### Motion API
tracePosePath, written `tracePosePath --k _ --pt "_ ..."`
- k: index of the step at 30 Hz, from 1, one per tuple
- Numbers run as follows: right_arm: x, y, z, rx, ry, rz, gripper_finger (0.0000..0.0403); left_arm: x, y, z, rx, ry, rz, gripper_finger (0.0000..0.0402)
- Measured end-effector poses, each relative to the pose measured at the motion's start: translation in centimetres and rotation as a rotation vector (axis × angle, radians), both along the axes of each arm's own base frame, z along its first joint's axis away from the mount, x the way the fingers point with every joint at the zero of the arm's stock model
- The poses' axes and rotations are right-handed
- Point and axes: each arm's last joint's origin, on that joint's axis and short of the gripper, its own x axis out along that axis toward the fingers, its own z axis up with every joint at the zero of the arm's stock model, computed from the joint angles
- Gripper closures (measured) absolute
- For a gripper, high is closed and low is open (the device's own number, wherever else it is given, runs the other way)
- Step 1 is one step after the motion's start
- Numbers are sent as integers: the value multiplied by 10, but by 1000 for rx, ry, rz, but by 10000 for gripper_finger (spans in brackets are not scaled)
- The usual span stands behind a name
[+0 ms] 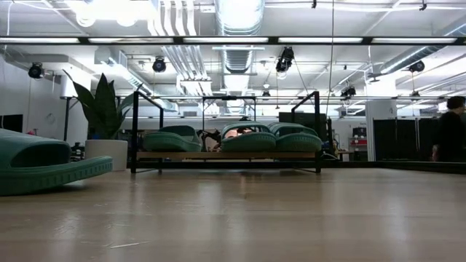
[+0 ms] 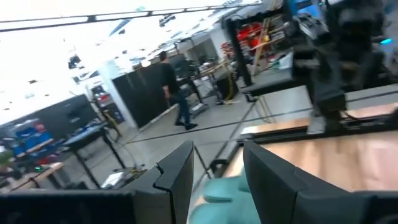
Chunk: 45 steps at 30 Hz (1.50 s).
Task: Pick and place slides into the shelf
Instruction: Put the slipper on the shelf
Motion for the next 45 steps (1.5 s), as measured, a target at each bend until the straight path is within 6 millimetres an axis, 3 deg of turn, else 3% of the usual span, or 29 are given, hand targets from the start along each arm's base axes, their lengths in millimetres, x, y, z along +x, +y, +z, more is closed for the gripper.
tracePosePath --k 4,7,10,20,23,28,35,45 --pt "-9 -4 -28 -21 -52 3 316 22 4 11 48 51 88 276" --pt "-13 -5 -39 -67 -80 9 320 43 7 11 107 135 70 276" --pt "-14 -6 -40 -96 -94 9 325 66 16 6 134 280 20 276" --pt "-14 -6 -44 -145 -56 12 324 119 64 -20 194 658 267 276" --pt "-14 -6 -43 -165 -63 12 326 126 73 -33 205 755 267 276" --pt "-14 -6 -35 -252 -72 4 332 133 81 -53 52 838 109 276" --pt "-16 -7 -39 -250 -15 -8 329 136 93 -65 114 903 300 276" --pt "-17 -8 -40 -257 2 -6 328 142 109 -71 29 884 302 268"
